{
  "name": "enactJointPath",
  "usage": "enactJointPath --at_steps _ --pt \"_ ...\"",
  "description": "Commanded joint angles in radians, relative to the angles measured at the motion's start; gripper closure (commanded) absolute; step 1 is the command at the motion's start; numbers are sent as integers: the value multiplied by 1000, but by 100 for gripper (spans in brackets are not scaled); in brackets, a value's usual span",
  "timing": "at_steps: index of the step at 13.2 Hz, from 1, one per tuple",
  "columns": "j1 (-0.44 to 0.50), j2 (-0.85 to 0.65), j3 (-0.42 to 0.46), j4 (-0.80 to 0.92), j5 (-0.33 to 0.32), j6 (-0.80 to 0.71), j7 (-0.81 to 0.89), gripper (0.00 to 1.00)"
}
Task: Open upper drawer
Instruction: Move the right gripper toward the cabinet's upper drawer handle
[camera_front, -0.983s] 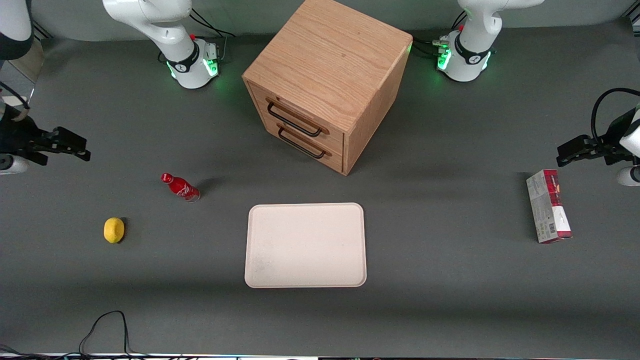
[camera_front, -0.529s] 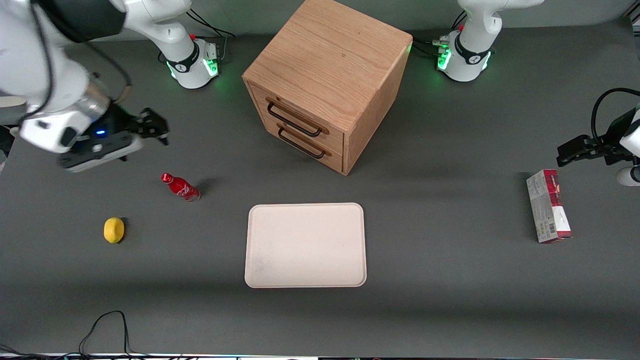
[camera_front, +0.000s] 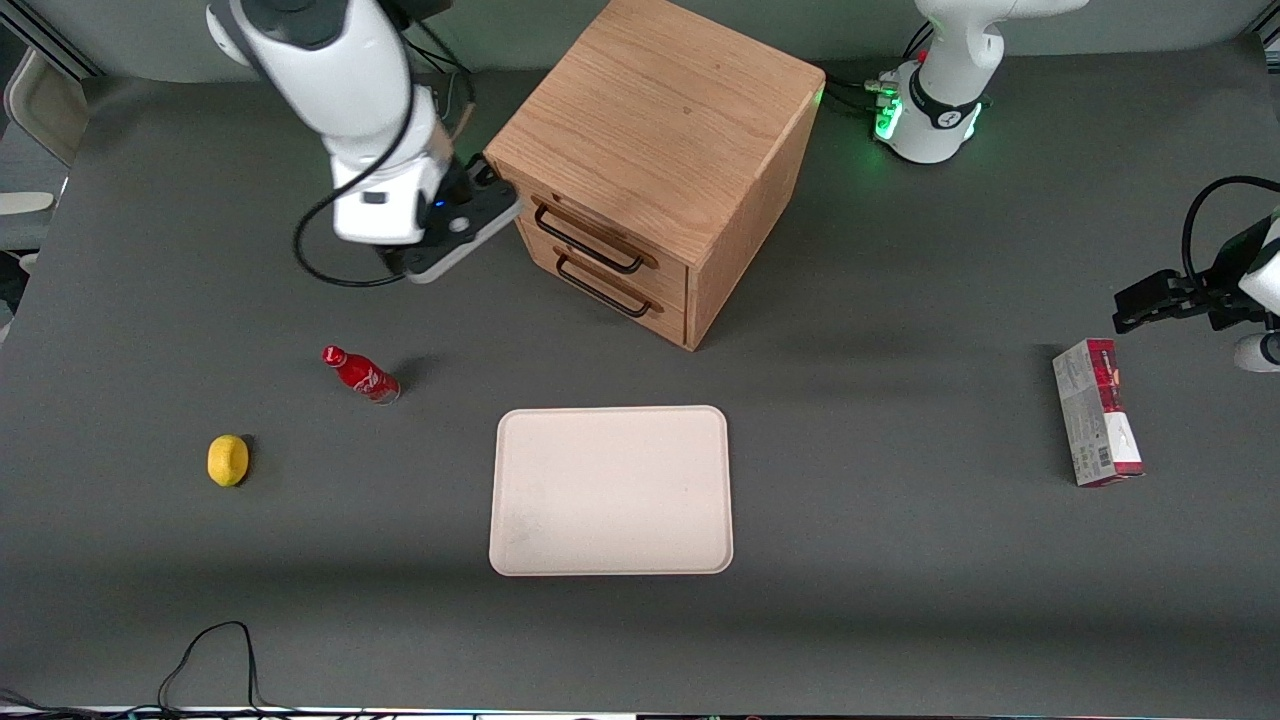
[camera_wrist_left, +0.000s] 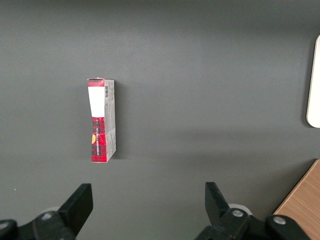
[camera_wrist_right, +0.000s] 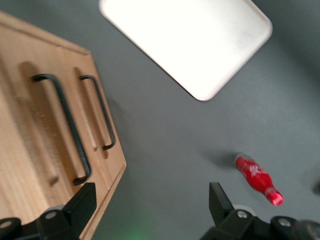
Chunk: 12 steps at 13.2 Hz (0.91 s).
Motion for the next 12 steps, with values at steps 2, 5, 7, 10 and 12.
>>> enactJointPath --at_steps 2,5,7,10,12 --pt "66 17 -14 0 23 37 -74 0" --pt "66 14 -25 -18 135 40 -118 0" --pt "62 11 -27 -30 174 38 -130 0" --pt "62 13 -28 -43 213 43 -132 0" --pt "62 13 -27 -58 215 63 -134 0"
